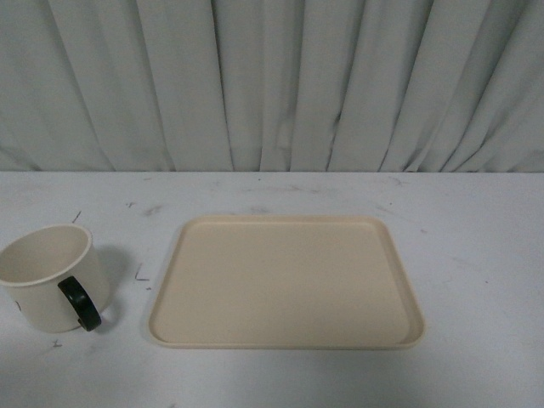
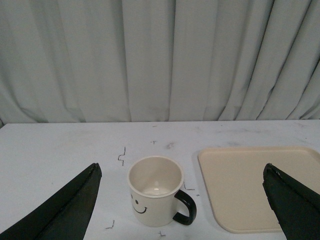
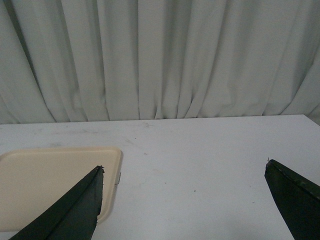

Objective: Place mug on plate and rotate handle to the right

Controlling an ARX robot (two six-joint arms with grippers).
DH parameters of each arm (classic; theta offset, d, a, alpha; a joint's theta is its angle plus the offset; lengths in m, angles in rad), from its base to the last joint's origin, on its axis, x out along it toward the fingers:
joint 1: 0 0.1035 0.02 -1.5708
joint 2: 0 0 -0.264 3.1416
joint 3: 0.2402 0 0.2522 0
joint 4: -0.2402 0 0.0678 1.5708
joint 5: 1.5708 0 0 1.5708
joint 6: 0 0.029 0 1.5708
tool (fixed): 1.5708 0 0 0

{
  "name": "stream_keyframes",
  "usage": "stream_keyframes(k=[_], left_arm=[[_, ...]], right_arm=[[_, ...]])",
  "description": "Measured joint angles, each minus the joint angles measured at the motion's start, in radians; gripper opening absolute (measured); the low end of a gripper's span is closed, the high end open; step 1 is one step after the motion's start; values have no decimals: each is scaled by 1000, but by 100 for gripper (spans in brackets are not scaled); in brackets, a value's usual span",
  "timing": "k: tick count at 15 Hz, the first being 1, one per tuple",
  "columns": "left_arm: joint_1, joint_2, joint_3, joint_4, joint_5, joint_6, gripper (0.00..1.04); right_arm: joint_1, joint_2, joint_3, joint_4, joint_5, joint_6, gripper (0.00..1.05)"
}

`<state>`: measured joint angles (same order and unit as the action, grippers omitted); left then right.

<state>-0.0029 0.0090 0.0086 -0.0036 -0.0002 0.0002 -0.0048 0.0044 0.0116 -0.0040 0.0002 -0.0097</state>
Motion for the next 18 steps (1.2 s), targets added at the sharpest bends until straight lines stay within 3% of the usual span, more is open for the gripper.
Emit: stream_keyframes(k=[18], left_arm=[[0, 0, 0, 0, 0, 0, 98]], right_arm=[[0, 0, 0, 0, 0, 0, 98]])
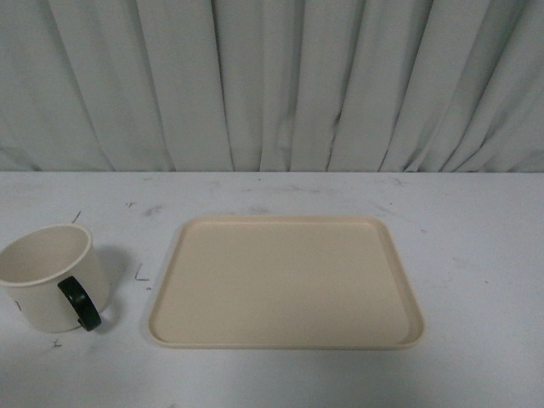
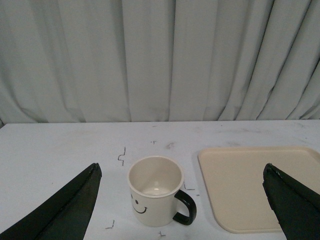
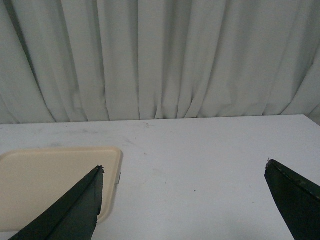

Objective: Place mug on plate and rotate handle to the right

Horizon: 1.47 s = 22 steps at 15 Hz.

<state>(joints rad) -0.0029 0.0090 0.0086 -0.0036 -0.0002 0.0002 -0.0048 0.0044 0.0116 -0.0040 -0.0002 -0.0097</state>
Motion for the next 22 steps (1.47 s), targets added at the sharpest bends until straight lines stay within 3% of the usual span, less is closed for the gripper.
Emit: stream_keyframes(k=[4, 5, 7, 8, 9, 12, 15, 22], left_arm=[[0, 0, 0, 0, 0, 0, 98], [32, 27, 2, 43, 45, -3, 98], [140, 320, 116, 220, 109, -27, 98], [123, 462, 208, 250, 87, -19, 98], [107, 618, 310, 243, 91, 10, 98], [73, 1049, 570, 31, 116, 30, 98], [66, 1279, 782, -147, 131, 25, 98], [114, 1641, 894, -105, 70, -47, 98]], right_arm=[[0, 0, 0, 0, 0, 0, 98], [0, 0, 0, 0, 0, 0, 98], [0, 0, 0, 0, 0, 0, 98], [0, 0, 0, 0, 0, 0, 98], [0, 0, 0, 0, 0, 0, 98], [0, 0, 0, 0, 0, 0, 98], [0, 0, 0, 0, 0, 0, 98], [0, 0, 0, 0, 0, 0, 98]])
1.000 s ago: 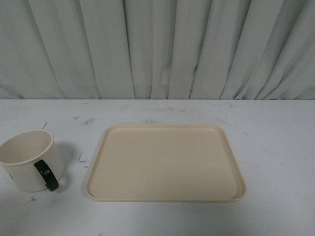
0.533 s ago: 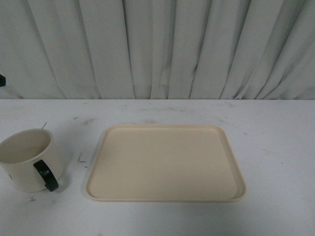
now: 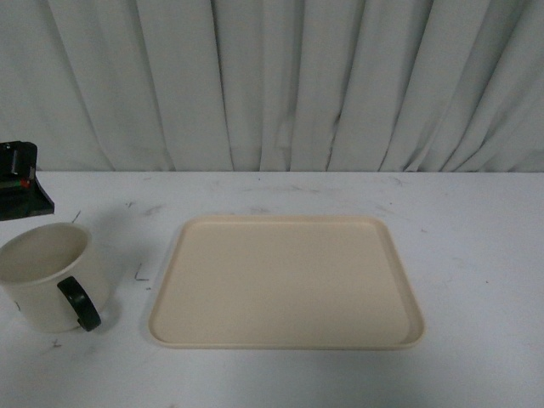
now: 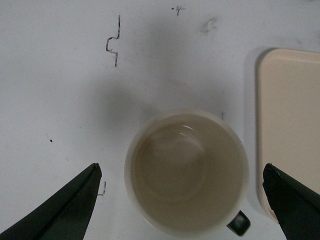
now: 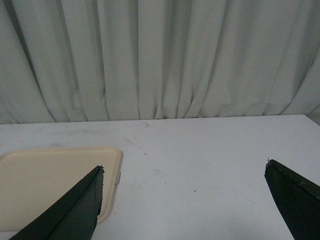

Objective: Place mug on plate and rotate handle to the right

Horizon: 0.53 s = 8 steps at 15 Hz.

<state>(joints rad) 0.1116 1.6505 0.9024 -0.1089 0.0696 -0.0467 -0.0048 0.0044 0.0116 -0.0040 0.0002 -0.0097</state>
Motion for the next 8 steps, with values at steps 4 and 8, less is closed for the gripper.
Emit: stream_keyframes(k=[4, 8], left_arm=[[10, 106, 1, 48, -57, -40, 98], [36, 164, -19, 99, -31, -72, 77]], right_arm=[[0, 0, 0, 0, 0, 0, 98], [0, 0, 0, 0, 0, 0, 98]])
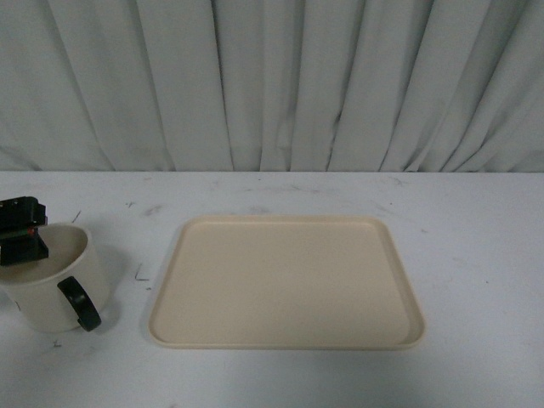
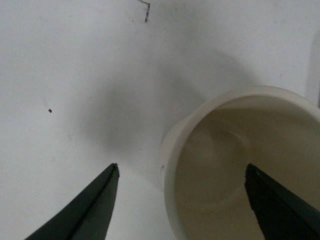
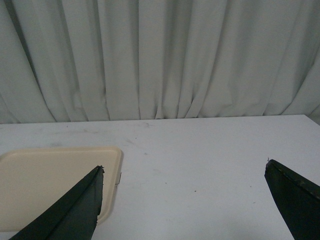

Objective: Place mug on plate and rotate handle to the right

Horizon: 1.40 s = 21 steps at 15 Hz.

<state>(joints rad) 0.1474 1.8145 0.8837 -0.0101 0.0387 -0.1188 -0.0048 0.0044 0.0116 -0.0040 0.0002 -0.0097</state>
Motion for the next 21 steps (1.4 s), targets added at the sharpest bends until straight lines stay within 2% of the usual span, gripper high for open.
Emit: stream_keyframes(k=[2, 3, 4, 8, 12, 16, 19, 21], left_arm=[[5, 12, 0, 3, -3, -13, 56], [3, 14, -2, 3, -5, -21, 33], [-9, 5, -2, -11, -16, -38, 4], [-62, -97, 11, -71, -33, -39, 3], [-257, -109, 163, -60, -88, -59, 3], [-466, 60, 300, -66, -154, -120, 3], [-551, 163, 344, -101, -184, -171, 3], [-573, 197, 352, -129, -204, -187, 3]], right_arm=[[0, 0, 0, 0, 0, 0, 98], [0, 0, 0, 0, 0, 0, 98], [0, 0, 0, 0, 0, 0, 98], [0, 0, 0, 0, 0, 0, 98], [0, 0, 0, 0, 0, 0, 98], [0, 0, 0, 0, 0, 0, 98], [0, 0, 0, 0, 0, 0, 98], [0, 0, 0, 0, 0, 0, 98]])
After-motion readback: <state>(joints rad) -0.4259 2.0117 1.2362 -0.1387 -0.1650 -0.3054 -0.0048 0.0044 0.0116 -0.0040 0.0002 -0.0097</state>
